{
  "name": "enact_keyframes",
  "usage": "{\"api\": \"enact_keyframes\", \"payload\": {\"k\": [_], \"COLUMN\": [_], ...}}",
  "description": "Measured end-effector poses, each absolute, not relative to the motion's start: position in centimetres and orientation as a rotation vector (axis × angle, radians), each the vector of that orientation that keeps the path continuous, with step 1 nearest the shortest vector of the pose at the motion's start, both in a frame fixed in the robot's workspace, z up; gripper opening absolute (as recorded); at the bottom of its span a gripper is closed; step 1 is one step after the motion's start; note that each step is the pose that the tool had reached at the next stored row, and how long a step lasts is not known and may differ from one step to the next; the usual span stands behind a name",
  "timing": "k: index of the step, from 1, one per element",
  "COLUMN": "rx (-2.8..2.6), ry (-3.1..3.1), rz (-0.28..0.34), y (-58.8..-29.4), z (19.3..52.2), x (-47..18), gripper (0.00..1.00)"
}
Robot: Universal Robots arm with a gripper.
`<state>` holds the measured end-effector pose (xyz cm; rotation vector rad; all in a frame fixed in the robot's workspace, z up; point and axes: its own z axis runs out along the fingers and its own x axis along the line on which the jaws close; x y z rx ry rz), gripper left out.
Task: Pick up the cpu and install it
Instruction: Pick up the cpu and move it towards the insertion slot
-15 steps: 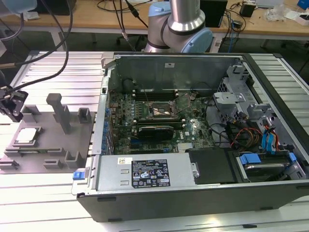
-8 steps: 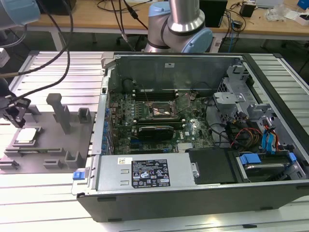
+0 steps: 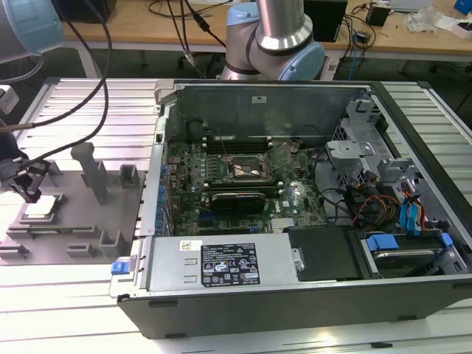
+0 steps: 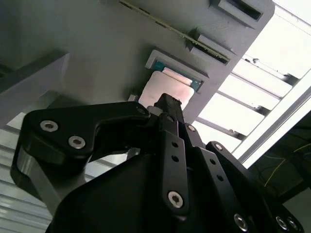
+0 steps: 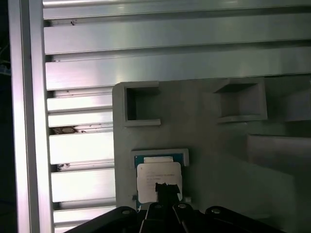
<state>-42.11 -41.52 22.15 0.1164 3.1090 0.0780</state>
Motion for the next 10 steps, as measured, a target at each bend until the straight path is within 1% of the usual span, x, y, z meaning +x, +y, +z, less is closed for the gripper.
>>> {"api": "enact_keyframes", "payload": {"k": [5,10], "rx": [0.117,0.117], "ry": [3.111,3.112], "rz": [0.078,0.077], "y": [-41.58,-41.58], "z": [21.16,21.11], "x": [-42.12,-42.12], "gripper": [0.11,0.11]}}
